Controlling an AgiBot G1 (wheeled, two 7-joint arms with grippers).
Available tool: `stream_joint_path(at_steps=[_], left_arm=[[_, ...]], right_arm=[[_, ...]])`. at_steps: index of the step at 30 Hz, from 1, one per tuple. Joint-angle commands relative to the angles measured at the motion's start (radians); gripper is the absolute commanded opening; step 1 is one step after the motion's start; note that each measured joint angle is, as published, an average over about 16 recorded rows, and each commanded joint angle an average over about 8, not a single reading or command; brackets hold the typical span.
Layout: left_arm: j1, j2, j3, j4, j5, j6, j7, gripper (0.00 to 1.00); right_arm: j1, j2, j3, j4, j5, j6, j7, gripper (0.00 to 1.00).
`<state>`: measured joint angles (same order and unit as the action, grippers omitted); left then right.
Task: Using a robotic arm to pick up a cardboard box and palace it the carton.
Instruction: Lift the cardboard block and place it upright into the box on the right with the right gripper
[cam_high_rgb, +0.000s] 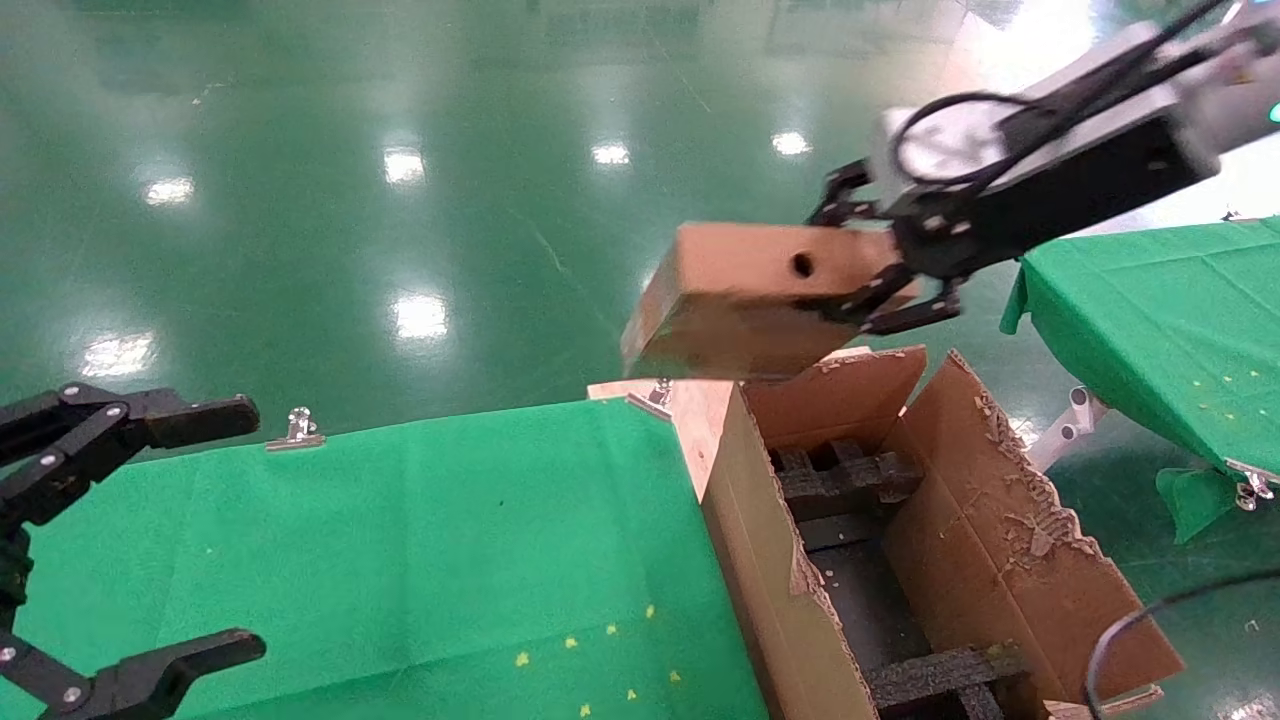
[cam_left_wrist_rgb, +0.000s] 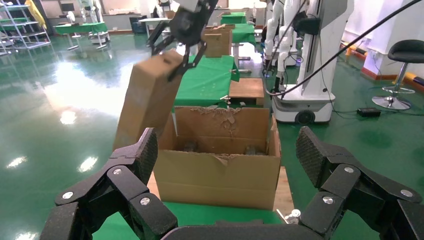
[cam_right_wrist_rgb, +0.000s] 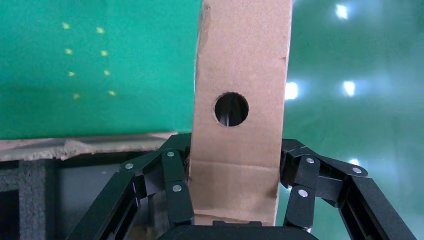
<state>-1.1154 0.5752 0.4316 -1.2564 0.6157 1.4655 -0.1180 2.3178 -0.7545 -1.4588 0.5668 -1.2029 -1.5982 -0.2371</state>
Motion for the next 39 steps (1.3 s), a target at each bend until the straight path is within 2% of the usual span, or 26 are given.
stream_joint_path(at_steps=[1,11,20,23,25,30,33,39], left_arm=[[0.000,0.000,0.000,0.000,0.000,0.000,0.000,1.00],[0.000,0.000,0.000,0.000,0.000,0.000,0.000,1.00],[0.000,0.000,0.000,0.000,0.000,0.000,0.000,1.00],[0.000,0.000,0.000,0.000,0.000,0.000,0.000,1.00],[0.000,0.000,0.000,0.000,0.000,0.000,0.000,1.00],[0.000,0.000,0.000,0.000,0.000,0.000,0.000,1.00],[0.000,0.000,0.000,0.000,0.000,0.000,0.000,1.00],[0.000,0.000,0.000,0.000,0.000,0.000,0.000,1.00]], right_arm=[[0.023,0.030,-0.028,-0.015,0.010,-0.001,0.001,0.00],[0.112,0.160,-0.191,-0.043,-0.019,0.003,0.005,0.00],[0.127,0.256,-0.291,-0.066,-0.008,0.009,0.020,0.00],[0.124,0.273,-0.311,-0.069,0.004,0.014,0.034,0.01],[0.123,0.281,-0.322,-0.072,0.009,0.018,0.044,0.06],[0.122,0.289,-0.335,-0.078,0.013,0.026,0.053,0.06],[0.121,0.287,-0.331,-0.076,0.013,0.025,0.050,0.00],[0.120,0.281,-0.323,-0.073,0.010,0.024,0.047,0.00]])
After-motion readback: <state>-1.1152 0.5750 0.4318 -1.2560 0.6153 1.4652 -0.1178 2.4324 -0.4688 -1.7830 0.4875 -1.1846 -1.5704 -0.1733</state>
